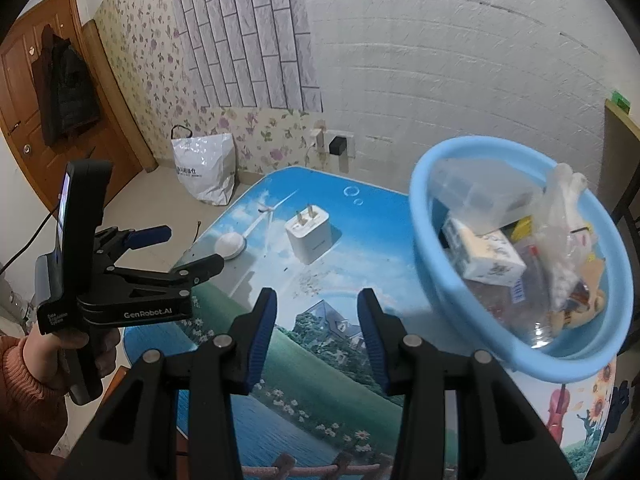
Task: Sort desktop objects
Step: 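Move the left gripper to the white round puck while the right moves to the white charger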
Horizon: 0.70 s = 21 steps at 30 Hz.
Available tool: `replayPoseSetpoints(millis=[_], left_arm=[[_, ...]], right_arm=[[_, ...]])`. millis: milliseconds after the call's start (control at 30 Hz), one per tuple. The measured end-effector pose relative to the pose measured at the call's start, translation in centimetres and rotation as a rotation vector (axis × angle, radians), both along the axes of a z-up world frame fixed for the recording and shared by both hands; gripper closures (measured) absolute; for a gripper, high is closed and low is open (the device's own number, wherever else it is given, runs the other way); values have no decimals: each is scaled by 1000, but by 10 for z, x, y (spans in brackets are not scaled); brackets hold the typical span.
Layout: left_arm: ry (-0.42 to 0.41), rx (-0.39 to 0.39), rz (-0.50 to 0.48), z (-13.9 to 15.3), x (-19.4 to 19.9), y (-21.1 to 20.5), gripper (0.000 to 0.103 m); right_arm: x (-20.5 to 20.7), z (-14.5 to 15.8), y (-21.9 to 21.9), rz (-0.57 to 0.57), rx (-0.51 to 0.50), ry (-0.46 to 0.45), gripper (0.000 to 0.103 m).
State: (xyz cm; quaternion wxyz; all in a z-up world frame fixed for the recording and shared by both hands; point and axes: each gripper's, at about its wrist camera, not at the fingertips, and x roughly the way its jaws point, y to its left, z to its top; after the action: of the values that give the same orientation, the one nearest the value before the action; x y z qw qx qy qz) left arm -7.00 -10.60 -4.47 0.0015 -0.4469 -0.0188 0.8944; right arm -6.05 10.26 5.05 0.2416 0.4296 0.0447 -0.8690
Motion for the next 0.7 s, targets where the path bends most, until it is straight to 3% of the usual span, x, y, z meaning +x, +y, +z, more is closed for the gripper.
replayPoseSetpoints(millis=[67, 200, 700], left_arm=[[-7, 2, -1, -3, -2, -1, 11], [-21, 6, -5, -9, -6, -2, 11], [-52, 16, -14, -27, -19, -7, 11]], right_arm=[[-2, -3, -3, -2, 6, -11, 61], [-7, -10, -6, -14, 7, -32, 52], [-28, -33, -24, -14, 36, -78, 50]])
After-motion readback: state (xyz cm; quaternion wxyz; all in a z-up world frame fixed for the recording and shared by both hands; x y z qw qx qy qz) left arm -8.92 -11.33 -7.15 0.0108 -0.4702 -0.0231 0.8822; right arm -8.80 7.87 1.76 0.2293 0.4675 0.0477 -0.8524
